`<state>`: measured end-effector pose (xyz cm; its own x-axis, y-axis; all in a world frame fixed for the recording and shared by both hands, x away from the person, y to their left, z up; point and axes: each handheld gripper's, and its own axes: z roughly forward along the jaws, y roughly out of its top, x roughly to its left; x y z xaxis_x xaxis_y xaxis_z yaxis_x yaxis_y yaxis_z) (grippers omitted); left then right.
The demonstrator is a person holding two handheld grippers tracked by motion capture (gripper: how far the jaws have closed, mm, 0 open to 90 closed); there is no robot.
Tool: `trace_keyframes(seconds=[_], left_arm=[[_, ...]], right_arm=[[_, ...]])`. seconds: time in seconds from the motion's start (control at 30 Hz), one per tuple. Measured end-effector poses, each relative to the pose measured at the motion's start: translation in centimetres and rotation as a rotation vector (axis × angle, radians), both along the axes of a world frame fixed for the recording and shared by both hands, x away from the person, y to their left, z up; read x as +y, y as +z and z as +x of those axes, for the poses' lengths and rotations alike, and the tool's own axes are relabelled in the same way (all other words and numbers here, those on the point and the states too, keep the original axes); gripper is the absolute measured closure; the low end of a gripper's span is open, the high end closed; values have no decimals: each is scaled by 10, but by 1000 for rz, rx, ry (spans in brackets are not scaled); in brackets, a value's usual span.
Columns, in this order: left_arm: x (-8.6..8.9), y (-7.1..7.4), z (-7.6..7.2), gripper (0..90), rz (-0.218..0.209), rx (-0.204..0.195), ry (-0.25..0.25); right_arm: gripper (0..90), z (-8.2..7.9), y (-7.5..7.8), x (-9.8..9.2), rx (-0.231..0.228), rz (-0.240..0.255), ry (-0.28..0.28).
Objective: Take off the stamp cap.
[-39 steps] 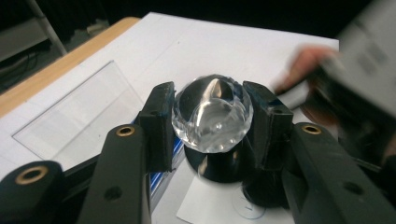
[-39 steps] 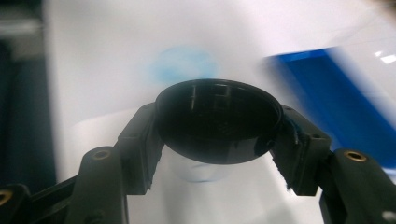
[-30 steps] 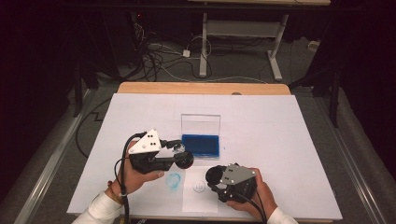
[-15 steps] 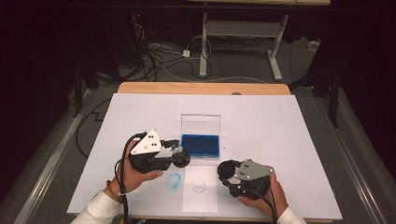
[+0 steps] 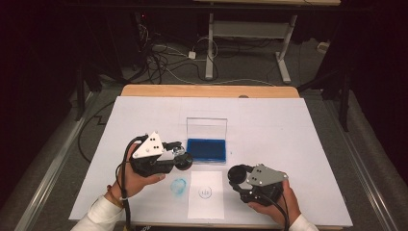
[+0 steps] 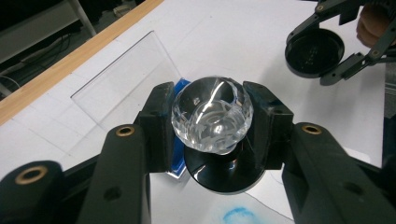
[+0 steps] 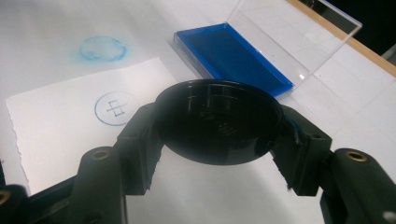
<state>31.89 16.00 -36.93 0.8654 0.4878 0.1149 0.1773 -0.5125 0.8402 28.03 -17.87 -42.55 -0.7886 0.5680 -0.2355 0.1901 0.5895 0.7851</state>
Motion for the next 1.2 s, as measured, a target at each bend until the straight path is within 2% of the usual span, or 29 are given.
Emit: trace_keyframes(seconds=[0.5, 0.9, 1.2], left_arm=[[0, -3, 4, 548, 34, -9, 13], [-1, -7, 14, 548, 43, 10, 17], [-6, -9, 18, 548, 51, 16, 15]], right_arm=[[389, -8, -1, -27, -22, 14, -59], [389, -10, -1, -50, -24, 39, -118], [389, -10, -1, -51, -26, 42, -121]])
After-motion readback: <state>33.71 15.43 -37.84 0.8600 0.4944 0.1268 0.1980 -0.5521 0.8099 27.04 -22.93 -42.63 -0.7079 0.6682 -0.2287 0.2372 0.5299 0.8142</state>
